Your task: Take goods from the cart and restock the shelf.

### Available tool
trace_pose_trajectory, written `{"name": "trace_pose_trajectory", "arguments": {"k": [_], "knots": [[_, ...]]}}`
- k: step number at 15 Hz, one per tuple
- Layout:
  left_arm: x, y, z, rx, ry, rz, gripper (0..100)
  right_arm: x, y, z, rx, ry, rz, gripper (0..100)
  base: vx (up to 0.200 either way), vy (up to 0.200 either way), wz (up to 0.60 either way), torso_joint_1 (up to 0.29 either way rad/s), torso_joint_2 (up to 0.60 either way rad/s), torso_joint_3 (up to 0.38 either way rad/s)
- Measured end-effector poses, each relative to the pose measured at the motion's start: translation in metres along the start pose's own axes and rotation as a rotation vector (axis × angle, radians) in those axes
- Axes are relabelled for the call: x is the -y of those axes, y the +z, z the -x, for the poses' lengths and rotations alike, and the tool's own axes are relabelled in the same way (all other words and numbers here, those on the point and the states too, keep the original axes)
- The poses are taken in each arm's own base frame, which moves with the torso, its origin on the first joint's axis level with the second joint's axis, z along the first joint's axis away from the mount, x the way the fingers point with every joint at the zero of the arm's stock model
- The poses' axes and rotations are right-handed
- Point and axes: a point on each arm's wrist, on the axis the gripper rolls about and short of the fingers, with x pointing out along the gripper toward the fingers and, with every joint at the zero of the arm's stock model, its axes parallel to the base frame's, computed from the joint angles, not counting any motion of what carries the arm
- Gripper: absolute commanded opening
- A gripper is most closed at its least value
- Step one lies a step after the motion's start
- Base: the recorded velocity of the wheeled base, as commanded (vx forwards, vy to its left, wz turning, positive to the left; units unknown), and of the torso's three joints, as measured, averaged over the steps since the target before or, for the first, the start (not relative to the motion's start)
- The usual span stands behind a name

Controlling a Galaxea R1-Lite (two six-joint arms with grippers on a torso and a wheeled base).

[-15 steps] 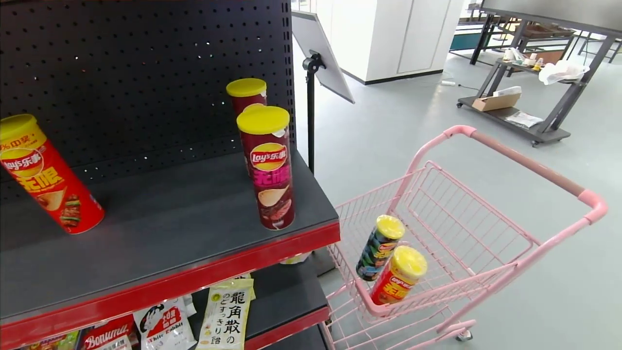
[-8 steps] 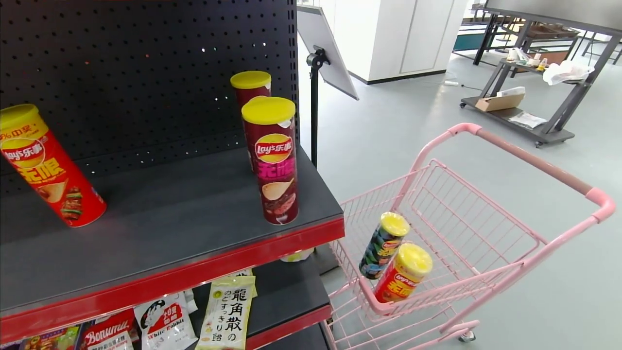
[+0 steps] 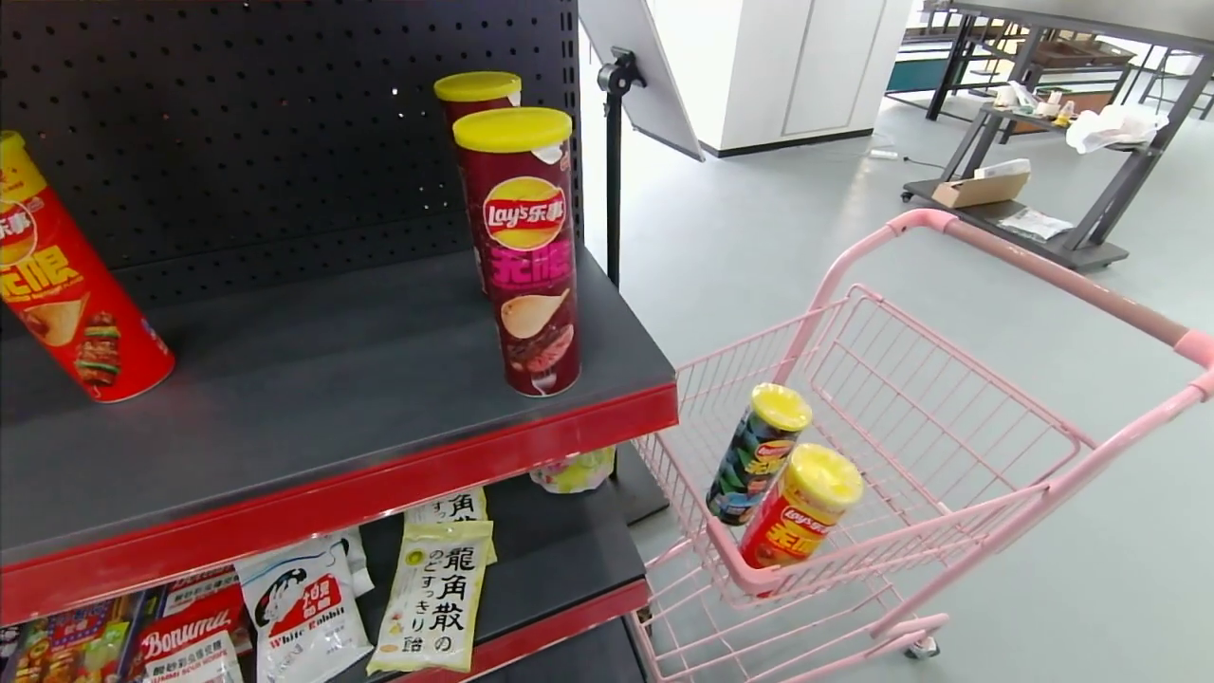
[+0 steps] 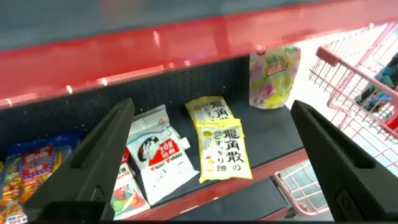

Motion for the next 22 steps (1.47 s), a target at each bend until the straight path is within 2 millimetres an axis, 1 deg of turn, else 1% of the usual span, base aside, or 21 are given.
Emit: {"name": "trace_pose_trajectory", "arguments": {"k": [8, 13, 14, 15, 16, 17, 18, 19, 20, 21, 22], "knots": [[0.000, 0.000, 0.000, -0.001, 0.000, 0.000, 100, 0.000, 0.000, 0.000, 0.000, 0.000, 0.001, 100, 0.000, 0.000, 0.00, -0.157, 0.52, 0.361], [0.000, 0.000, 0.000, 0.000, 0.000, 0.000, 100, 0.000, 0.000, 0.000, -0.001, 0.002, 0.006, 100, 0.000, 0.000, 0.00, -0.024, 0.09, 0.070], [0.000, 0.000, 0.000, 0.000, 0.000, 0.000, 100, 0.000, 0.001, 0.000, 0.004, 0.004, 0.005, 100, 0.000, 0.000, 0.00, 0.000, 0.00, 0.000], [0.000, 0.000, 0.000, 0.000, 0.000, 0.000, 100, 0.000, 0.007, 0.002, 0.020, 0.013, 0.000, 100, 0.000, 0.000, 0.00, 0.000, 0.00, 0.000], [0.000, 0.000, 0.000, 0.000, 0.000, 0.000, 100, 0.000, 0.020, 0.004, 0.046, 0.026, -0.019, 100, 0.000, 0.000, 0.00, 0.000, 0.00, 0.000], [0.000, 0.000, 0.000, -0.001, 0.000, 0.002, 100, 0.000, 0.039, 0.006, 0.074, 0.039, -0.044, 100, 0.000, 0.000, 0.00, 0.000, 0.00, 0.000], [0.000, 0.000, 0.000, 0.000, 0.000, 0.006, 100, 0.000, 0.062, 0.006, 0.088, 0.054, -0.068, 100, 0.000, 0.000, 0.00, 0.000, 0.00, 0.000], [0.000, 0.000, 0.000, 0.000, 0.000, 0.003, 100, 0.000, 0.087, 0.000, 0.077, 0.080, -0.080, 100, 0.000, 0.000, 0.00, 0.000, 0.00, 0.000], [0.000, 0.000, 0.000, 0.000, 0.000, 0.002, 100, -0.001, 0.109, -0.012, 0.046, 0.114, -0.083, 100, 0.000, 0.000, 0.00, 0.000, 0.00, 0.000], [0.000, 0.000, 0.000, 0.000, 0.000, 0.001, 100, -0.002, 0.126, -0.029, 0.000, 0.150, -0.089, 100, 0.000, 0.000, 0.00, 0.000, 0.00, 0.000], [0.000, 0.000, 0.000, 0.000, -0.001, 0.001, 100, -0.005, 0.140, -0.050, -0.050, 0.186, -0.101, 100, 0.000, 0.000, 0.00, 0.000, 0.00, 0.000]]}}
